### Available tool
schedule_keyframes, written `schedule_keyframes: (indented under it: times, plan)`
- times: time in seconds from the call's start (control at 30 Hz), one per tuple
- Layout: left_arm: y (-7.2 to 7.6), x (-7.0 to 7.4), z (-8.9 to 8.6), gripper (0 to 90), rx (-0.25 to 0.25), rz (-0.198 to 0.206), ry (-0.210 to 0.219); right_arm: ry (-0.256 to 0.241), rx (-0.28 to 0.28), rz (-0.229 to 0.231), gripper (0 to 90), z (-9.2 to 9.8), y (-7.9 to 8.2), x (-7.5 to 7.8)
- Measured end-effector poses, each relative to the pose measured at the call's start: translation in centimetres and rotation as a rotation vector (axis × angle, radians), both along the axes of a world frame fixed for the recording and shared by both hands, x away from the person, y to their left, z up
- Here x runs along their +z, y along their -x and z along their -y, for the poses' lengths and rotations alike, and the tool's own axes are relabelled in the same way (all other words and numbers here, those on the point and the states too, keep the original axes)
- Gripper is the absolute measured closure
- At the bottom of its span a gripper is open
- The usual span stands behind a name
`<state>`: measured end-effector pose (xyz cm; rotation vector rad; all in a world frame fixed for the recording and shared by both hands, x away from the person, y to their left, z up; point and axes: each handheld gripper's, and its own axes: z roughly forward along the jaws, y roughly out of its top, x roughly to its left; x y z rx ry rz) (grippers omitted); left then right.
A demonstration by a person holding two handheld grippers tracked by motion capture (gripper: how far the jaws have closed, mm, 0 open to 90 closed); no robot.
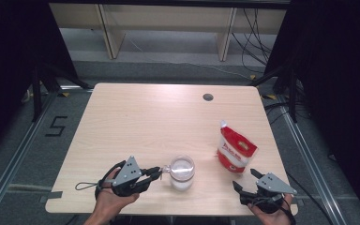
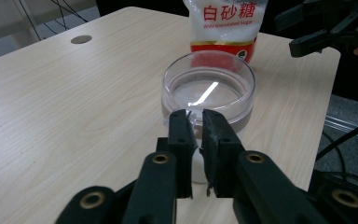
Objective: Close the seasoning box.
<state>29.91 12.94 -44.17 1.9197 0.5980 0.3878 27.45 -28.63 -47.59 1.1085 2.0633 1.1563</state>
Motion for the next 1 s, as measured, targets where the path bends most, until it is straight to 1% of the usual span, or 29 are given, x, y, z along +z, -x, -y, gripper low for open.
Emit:
schedule_keyframes:
  times: [0.07,0.1,0.13,0.17,0.23,0.27,0.3,0.33,0.4,0.43,0.47,0.5,0.53,0.57,0.6,0.67,0.7,0.73,0.77,0.8,0.87,0.9,0.97,1.0]
  plan:
    - [0.1,0.0,-0.3,76.3,0.021,-0.016,0.012,-0.004,0.003,0.001,22.4,0.0,0.0,0.0]
    - [0.1,-0.1,-0.5,75.1,0.014,-0.009,0.018,0.000,-0.001,0.001,22.4,0.0,0.0,0.0]
    - [0.2,-0.1,-0.5,73.0,0.025,-0.021,0.022,0.001,0.000,0.001,22.4,0.0,0.0,0.0]
    - [0.1,-0.1,-0.7,71.5,0.011,-0.011,0.010,0.001,0.000,0.001,22.4,0.0,0.0,0.0]
    - [0.2,-0.1,-0.8,67.0,0.014,-0.020,0.028,0.003,-0.005,0.002,22.2,-0.1,0.0,0.0]
    - [0.2,-0.1,-0.9,64.8,0.013,-0.020,0.021,0.000,-0.001,0.002,22.2,-0.1,0.0,0.0]
    - [0.3,-0.2,-0.9,62.2,0.025,-0.034,0.031,-0.001,0.007,0.003,22.1,-0.1,0.0,0.0]
    - [0.3,-0.2,-1.0,59.4,0.029,-0.025,0.027,-0.001,0.007,0.003,21.9,-0.1,0.0,0.0]
    - [0.3,-0.3,-1.1,53.6,0.043,-0.032,0.028,0.004,0.009,0.002,21.9,-0.1,0.0,0.0]
    - [0.2,-0.4,-1.2,52.2,0.036,-0.025,0.023,0.009,0.007,0.009,21.9,0.0,0.0,0.0]
    - [0.4,-0.4,-1.3,51.3,0.057,-0.041,0.020,0.004,0.009,0.004,21.9,-0.1,0.0,0.0]
    - [0.3,-0.5,-1.4,50.2,0.050,-0.036,0.017,0.004,0.008,0.009,21.9,-0.1,0.0,0.0]
    - [0.4,-0.6,-1.5,48.3,0.065,-0.044,0.022,0.002,0.008,0.008,21.9,-0.1,0.0,0.0]
    - [0.3,-0.6,-1.6,46.3,0.058,-0.039,0.017,0.002,0.007,0.002,21.9,0.0,0.0,0.0]
    - [0.4,-0.7,-1.7,45.9,0.059,-0.045,0.014,0.004,0.001,0.001,21.9,0.0,0.0,0.0]
    - [0.6,-0.8,-1.8,43.4,0.072,-0.066,0.024,0.002,-0.001,0.005,21.8,0.0,0.0,0.0]
    - [0.7,-0.9,-1.8,41.6,0.075,-0.067,0.028,0.003,0.005,0.004,21.8,0.0,0.0,0.0]
    - [0.7,-1.0,-1.9,39.8,0.067,-0.052,0.022,0.003,0.005,0.004,21.8,0.0,0.0,0.0]
    - [0.8,-1.0,-1.9,36.9,0.068,-0.060,0.029,-0.004,0.006,0.003,21.9,-0.1,0.0,0.0]
    - [1.0,-1.0,-2.0,34.3,0.075,-0.061,0.026,0.004,0.007,0.008,21.9,-0.1,0.0,0.0]
    - [1.1,-1.2,-2.1,31.1,0.066,-0.051,0.032,0.006,0.007,0.005,21.8,-0.1,0.0,0.0]
    - [1.3,-1.3,-2.1,29.1,0.077,-0.059,0.046,0.006,0.007,0.004,21.9,-0.1,0.0,0.0]
    - [1.4,-1.3,-2.4,24.7,0.068,-0.048,0.010,0.005,0.007,0.004,21.9,-0.1,0.0,0.0]
    - [1.4,-1.4,-2.5,23.6,0.060,-0.043,0.013,0.005,0.007,0.004,21.9,-0.1,0.0,0.0]
